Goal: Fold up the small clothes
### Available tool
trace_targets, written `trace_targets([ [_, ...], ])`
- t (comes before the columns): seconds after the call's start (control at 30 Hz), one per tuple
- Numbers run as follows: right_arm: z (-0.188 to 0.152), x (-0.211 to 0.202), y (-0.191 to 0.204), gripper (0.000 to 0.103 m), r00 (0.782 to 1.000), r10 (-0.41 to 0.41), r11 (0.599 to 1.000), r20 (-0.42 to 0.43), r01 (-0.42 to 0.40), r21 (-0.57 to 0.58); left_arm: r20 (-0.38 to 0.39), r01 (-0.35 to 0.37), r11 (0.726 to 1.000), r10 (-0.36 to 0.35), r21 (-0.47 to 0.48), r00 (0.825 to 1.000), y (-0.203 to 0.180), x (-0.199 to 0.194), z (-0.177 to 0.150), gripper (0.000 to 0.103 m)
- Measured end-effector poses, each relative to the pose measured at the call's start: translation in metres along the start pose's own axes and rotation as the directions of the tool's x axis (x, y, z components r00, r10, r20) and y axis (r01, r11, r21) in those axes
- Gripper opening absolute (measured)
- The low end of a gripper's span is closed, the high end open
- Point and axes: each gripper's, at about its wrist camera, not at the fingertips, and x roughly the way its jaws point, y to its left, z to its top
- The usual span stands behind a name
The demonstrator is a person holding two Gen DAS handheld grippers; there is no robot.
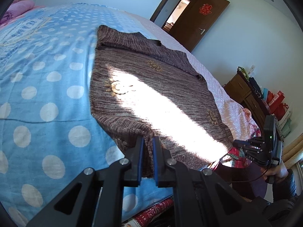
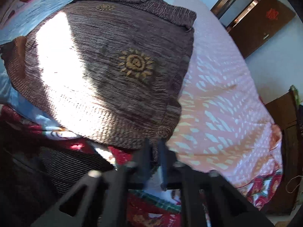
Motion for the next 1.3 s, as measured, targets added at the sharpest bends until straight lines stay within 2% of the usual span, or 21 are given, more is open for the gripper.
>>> trace_targets([
  [0.07, 0.001, -0.002, -0.006, 0.003, 1.0, 0.015, 0.999, 0.012, -0.015, 0.032, 0.013, 0.003, 1.0, -0.002, -0.009, 1.0, 0.002, -0.003, 0.001, 0.01],
  [0.13, 0.004, -0.007, -0.018, 0.003, 0.997, 0.069, 0.994, 0.033, -0.072, 0.084, 0.018, 0.007, 1.0, -0.007, -0.022, 1.0, 0.005, -0.005, 0.004, 0.01],
  [0.2, 0.012, -0.015, -0.032, 0.003, 0.989, 0.129, 0.98, 0.079, -0.139, 0.139, 0.026, 0.021, 0.999, -0.02, -0.034, 0.999, 0.007, -0.007, 0.011, 0.01],
  [0.33, 0.044, -0.028, -0.057, 0.003, 0.967, 0.178, 0.956, 0.183, -0.214, 0.199, 0.06, 0.029, 0.999, -0.028, -0.026, 0.998, 0.009, -0.009, 0.037, 0.01],
  [0.47, 0.1, -0.016, -0.081, 0.003, 0.953, 0.183, 0.938, 0.243, -0.243, 0.248, 0.088, -0.011, 1.0, 0.012, -0.011, 0.996, 0.012, 0.0, 0.073, 0.01],
  [0.63, 0.128, 0.006, -0.104, 0.003, 0.948, 0.172, 0.905, 0.266, -0.259, 0.336, 0.088, -0.026, 0.999, 0.028, -0.023, 0.996, 0.024, 0.026, 0.114, 0.01],
  [0.8, 0.144, 0.049, -0.124, 0.005, 0.924, 0.205, 0.833, 0.322, -0.338, 0.438, 0.014, -0.158, 0.986, 0.159, -0.059, 0.987, 0.046, 0.064, 0.142, 0.013],
  [0.83, 0.145, 0.056, -0.127, 0.007, 0.927, 0.202, 0.82, 0.316, -0.337, 0.462, -0.002, -0.175, 0.982, 0.176, -0.074, 0.984, 0.053, 0.065, 0.146, 0.016],
  [0.87, 0.145, 0.061, -0.127, 0.01, 0.937, 0.188, 0.814, 0.295, -0.317, 0.488, -0.014, -0.167, 0.982, 0.167, -0.087, 0.986, 0.059, 0.062, 0.149, 0.028],
  [0.9, 0.144, 0.063, -0.126, 0.012, 0.945, 0.172, 0.808, 0.279, -0.297, 0.509, -0.017, -0.14, 0.985, 0.139, -0.1, 0.99, 0.066, 0.057, 0.151, 0.046],
  [0.93, 0.142, 0.063, -0.125, 0.019, 0.944, 0.165, 0.805, 0.286, -0.297, 0.514, 0.0, -0.113, 0.988, 0.113, -0.103, 0.994, 0.073, 0.049, 0.152, 0.056],
  [0.97, 0.139, 0.06, -0.123, 0.032, 0.94, 0.155, 0.804, 0.303, -0.299, 0.515, 0.031, -0.108, 0.99, 0.112, -0.089, 0.993, 0.076, 0.039, 0.152, 0.067],
  [1.0, 0.135, 0.054, -0.12, 0.04, 0.937, 0.135, 0.809, 0.323, -0.292, 0.51, 0.054, -0.117, 0.991, 0.121, -0.065, 0.991, 0.076, 0.033, 0.151, 0.069],
  [1.03, 0.133, 0.049, -0.117, 0.057, 0.933, 0.12, 0.814, 0.339, -0.288, 0.505, 0.07, -0.132, 0.991, 0.133, -0.016, 0.989, 0.075, 0.026, 0.149, 0.069],
  [1.07, 0.13, 0.042, -0.114, 0.063, 0.926, 0.107, 0.818, 0.362, -0.289, 0.498, 0.068, -0.142, 0.99, 0.14, 0.022, 0.988, 0.073, 0.025, 0.148, 0.069],
  [1.13, 0.125, 0.031, -0.109, 0.063, 0.906, 0.103, 0.819, 0.41, -0.311, 0.481, 0.048, -0.133, 0.985, 0.129, 0.114, 0.991, 0.066, 0.028, 0.143, 0.069],
  [1.2, 0.121, 0.026, -0.104, 0.063, 0.892, 0.136, 0.814, 0.432, -0.349, 0.465, 0.002, -0.083, 0.976, 0.084, 0.204, 0.996, 0.054, 0.037, 0.136, 0.069],
  [1.23, 0.12, 0.024, -0.101, 0.063, 0.889, 0.146, 0.812, 0.434, -0.358, 0.461, -0.014, -0.076, 0.963, 0.082, 0.259, 0.997, 0.047, 0.042, 0.131, 0.069],
  [1.3, 0.117, 0.022, -0.097, 0.063, 0.888, 0.158, 0.81, 0.431, -0.366, 0.458, 0.002, -0.141, 0.904, 0.153, 0.404, 0.988, 0.031, 0.05, 0.121, 0.069],
])
